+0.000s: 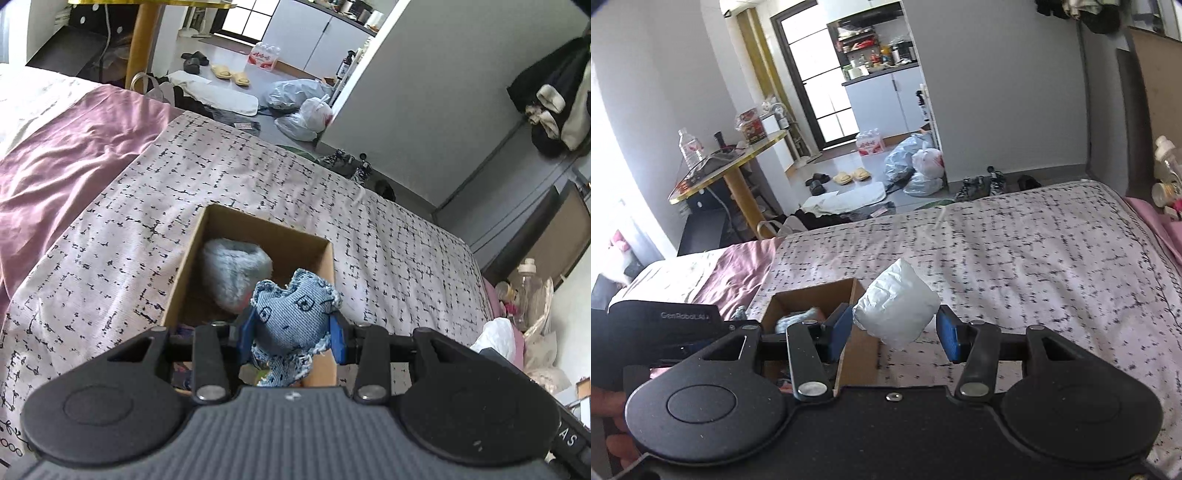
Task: Organize soft objects
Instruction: 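Carry the denim plush and white cloth over the box and release both inside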
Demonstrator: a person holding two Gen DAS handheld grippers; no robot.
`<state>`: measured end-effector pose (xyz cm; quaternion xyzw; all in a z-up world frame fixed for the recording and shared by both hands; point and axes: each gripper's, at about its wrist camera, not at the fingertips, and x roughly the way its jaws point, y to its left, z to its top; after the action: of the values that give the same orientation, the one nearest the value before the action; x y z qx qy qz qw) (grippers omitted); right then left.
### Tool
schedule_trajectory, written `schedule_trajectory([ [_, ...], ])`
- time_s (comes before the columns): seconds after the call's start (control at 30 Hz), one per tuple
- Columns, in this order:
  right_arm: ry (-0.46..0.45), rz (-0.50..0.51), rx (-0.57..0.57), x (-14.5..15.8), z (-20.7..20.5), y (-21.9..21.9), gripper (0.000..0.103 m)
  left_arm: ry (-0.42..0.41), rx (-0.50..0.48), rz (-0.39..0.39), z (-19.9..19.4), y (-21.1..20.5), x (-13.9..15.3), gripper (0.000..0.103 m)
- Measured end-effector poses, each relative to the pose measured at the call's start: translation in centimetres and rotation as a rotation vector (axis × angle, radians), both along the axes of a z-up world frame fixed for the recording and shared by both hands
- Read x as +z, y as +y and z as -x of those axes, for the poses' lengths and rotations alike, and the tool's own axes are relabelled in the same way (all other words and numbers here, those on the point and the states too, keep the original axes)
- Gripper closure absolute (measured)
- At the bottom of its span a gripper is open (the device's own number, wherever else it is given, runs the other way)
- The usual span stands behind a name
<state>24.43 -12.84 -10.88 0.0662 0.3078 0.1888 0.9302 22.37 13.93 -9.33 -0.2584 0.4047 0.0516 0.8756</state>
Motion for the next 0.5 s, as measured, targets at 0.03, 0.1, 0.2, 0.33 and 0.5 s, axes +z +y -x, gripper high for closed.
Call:
schedule_trajectory([
  [0.03, -0.002, 0.0, 0.01, 0.1, -0.1, 0.5, 0.054, 0.001, 0.006, 0.006, -0.1, 0.4, -0.1, 0.063],
  [0.1, -0.004, 0.006, 0.027, 0.1, -0.4, 1.5, 0.054, 0.003, 0.01, 0.016, -0.1, 0.9, -0.4, 0.063],
  [0.2, 0.002, 0.013, 0.049, 0.0, -1.0, 2.9, 0.054, 0.009, 0.016, 0.029, -0.3, 1.7, -0.9, 0.063],
  [0.33, 0.024, 0.025, 0.08, -0.8, -1.6, 4.6, 0.054, 0.021, 0.037, 0.051, -0.5, 3.1, -1.6, 0.063],
  [0.5, 0.055, 0.038, 0.11, -1.8, -2.1, 6.6, 0.054, 0.036, 0.053, 0.077, -1.0, 4.4, -2.5, 0.063],
])
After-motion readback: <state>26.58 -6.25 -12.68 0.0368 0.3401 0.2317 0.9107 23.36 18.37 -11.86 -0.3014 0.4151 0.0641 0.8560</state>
